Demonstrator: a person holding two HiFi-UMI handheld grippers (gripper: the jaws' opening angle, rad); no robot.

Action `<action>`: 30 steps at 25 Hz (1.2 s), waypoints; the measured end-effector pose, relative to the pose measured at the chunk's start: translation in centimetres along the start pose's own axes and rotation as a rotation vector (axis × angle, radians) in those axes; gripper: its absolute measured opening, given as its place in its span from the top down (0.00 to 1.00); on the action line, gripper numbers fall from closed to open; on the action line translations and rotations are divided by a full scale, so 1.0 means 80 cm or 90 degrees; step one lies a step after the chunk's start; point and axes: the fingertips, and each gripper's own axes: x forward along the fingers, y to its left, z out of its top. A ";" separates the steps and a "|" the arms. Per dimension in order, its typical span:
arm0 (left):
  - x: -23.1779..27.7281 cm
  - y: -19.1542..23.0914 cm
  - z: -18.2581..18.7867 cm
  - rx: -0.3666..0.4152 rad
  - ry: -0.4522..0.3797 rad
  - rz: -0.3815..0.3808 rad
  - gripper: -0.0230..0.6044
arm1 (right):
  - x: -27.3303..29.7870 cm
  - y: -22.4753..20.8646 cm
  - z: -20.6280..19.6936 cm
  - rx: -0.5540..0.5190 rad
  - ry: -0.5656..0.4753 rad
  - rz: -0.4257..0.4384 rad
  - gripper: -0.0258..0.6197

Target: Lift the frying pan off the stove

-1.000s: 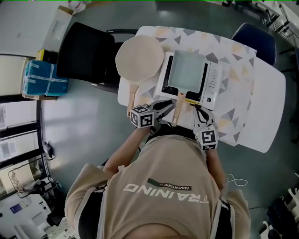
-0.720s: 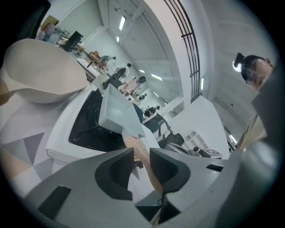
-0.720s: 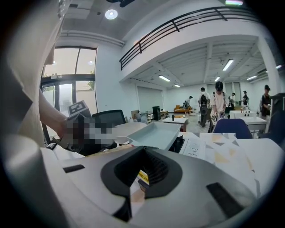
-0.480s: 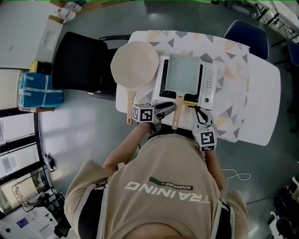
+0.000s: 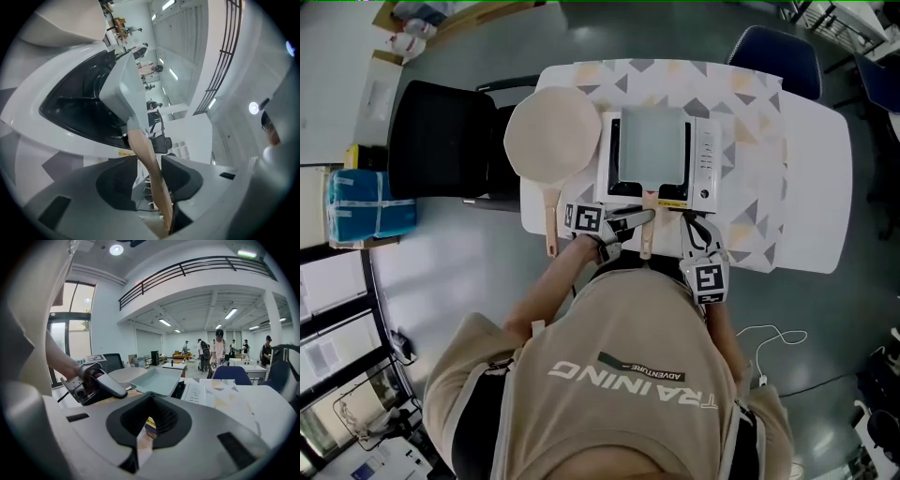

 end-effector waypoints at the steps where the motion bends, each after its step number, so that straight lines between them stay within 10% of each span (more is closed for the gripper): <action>1: 0.003 0.001 0.000 -0.002 0.007 -0.001 0.68 | -0.002 0.001 -0.002 0.001 0.001 -0.003 0.96; 30: 0.090 -0.001 0.006 -0.094 0.101 -0.058 0.82 | -0.024 0.005 -0.031 0.002 0.040 -0.029 0.96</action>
